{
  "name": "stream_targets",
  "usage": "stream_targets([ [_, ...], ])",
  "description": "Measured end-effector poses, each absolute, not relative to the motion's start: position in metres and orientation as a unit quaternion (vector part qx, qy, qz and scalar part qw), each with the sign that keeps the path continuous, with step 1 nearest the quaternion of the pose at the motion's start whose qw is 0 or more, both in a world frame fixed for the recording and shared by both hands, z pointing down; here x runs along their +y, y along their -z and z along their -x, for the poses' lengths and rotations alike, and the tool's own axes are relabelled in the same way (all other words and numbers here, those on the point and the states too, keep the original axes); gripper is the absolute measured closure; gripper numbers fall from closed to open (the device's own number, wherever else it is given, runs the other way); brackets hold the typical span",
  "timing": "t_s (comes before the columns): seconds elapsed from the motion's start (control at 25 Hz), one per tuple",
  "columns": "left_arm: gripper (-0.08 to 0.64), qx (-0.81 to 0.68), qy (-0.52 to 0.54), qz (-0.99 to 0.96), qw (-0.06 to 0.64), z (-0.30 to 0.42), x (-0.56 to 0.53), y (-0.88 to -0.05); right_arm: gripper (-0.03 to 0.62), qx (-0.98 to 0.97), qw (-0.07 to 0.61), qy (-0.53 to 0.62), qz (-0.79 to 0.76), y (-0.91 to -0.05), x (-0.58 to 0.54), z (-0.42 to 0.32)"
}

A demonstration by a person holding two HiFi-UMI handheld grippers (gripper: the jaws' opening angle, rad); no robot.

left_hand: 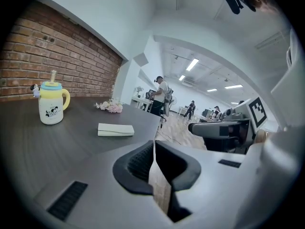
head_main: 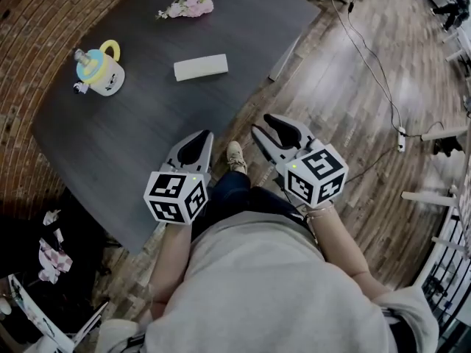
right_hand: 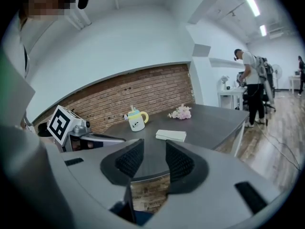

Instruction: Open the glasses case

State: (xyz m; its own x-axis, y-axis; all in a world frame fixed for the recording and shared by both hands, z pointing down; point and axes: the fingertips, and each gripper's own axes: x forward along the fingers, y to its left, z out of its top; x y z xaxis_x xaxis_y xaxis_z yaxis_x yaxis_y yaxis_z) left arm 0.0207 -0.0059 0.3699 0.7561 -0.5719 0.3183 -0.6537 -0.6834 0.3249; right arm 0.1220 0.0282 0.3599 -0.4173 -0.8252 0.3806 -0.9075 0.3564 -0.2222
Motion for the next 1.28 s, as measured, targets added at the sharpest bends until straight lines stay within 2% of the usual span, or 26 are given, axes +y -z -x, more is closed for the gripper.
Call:
stream_targets([
  [0.96, 0.531, -0.392, -0.065, -0.882, 0.255, -0.033, -0.167, -0.377, 0.443, -0.851, 0.158, -0.216, -0.452, -0.369, -0.14, -0.124],
  [1.28, 0.531, -0.415, -0.076, -0.862, 0.281, -0.017, -0.187, -0.398, 0.431, -0.854, 0.213, -0.209, -0.426, -0.389, -0.169, -0.119],
])
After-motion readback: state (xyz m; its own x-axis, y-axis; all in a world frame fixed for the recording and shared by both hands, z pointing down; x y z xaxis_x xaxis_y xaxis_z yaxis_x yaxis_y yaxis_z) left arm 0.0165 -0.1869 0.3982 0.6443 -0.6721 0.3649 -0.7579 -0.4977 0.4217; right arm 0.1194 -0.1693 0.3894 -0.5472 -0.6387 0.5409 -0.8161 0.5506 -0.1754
